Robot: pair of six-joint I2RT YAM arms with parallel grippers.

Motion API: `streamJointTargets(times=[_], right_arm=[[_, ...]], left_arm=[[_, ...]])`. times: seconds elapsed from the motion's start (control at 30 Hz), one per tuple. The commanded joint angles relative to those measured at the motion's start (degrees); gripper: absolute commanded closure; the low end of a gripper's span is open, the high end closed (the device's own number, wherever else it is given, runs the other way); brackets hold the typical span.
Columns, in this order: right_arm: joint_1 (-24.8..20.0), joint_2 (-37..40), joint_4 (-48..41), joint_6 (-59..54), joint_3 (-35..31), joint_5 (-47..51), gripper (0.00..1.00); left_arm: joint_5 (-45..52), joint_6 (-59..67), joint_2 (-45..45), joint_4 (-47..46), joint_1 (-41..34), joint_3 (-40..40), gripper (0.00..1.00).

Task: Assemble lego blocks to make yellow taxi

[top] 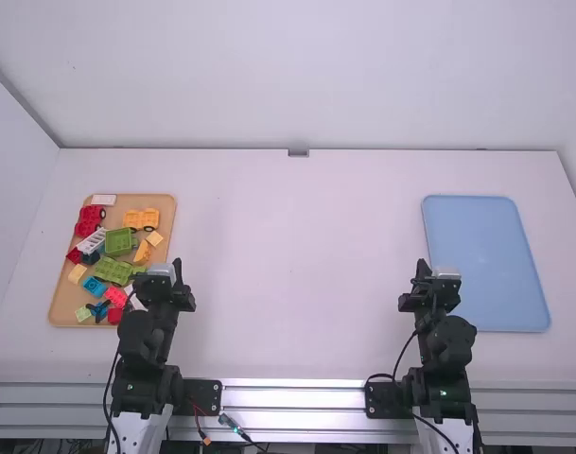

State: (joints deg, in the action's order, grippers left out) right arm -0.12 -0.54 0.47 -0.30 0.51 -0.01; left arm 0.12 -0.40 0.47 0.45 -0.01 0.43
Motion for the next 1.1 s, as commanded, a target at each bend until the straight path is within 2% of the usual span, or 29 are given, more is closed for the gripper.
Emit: streamJointTargets(times=[0.0,0.27,0.5,0.83,1.07], right_arm=[[0.0,0.0,0.0,0.0,0.0,0.0,1.0],[0.0,-1.1,0.4,0.0,0.9,-0.1,0.97],[0.1,-5.5,0.0,-0.2,4.9,-0.3,0.91],[0.6,-17.4,-2.0,-0.4,15.2,-1.0,0.77],[0.8,-27.8,-3.1,-0.6,23.8,-1.5,0.64]], left_arm=[[0.0,0.0,0.0,0.0,0.0,0.0,1.0],[-0.2,-0.1,0.9,0.0,0.0,0.9,0.97],[-0.8,-0.3,4.3,-1.3,-0.2,4.5,0.91],[-2.7,-2.6,15.5,-6.9,0.0,16.0,0.77],[-1.6,-5.0,27.9,-13.4,2.0,28.7,0.64]])
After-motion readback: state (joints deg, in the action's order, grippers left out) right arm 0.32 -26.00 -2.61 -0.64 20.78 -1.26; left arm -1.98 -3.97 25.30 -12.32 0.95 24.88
